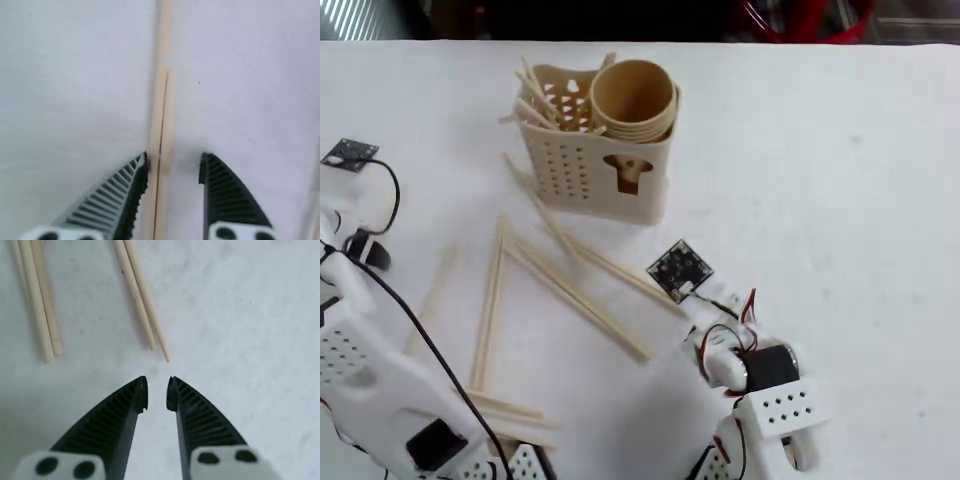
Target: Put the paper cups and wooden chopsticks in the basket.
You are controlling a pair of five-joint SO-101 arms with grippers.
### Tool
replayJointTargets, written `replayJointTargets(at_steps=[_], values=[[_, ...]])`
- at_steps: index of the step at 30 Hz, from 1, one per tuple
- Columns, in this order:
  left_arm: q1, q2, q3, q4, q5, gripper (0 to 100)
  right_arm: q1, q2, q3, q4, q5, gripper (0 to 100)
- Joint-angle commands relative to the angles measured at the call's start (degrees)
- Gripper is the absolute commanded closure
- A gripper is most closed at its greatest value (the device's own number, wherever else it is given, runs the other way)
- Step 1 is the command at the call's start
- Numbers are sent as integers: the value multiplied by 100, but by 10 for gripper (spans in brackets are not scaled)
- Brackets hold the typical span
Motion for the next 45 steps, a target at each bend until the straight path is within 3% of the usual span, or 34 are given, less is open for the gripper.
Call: replayJointTargets(at_steps=[1, 14, 19, 35, 45], values=[[-119, 699, 79, 545, -62, 828, 22, -66, -26, -110, -9, 921], [22, 734, 79, 756, -62, 973, 22, -66, -26, -110, -9, 921], [215, 268, 79, 879, -18, 979, 22, -66, -26, -110, -9, 921], [1077, -3495, 88, 1327, 1134, 979, 22, -66, -26, -110, -9, 921], [2554, -5560, -844, 932, 2681, 978, 22, -66, -26, -110, -9, 921]])
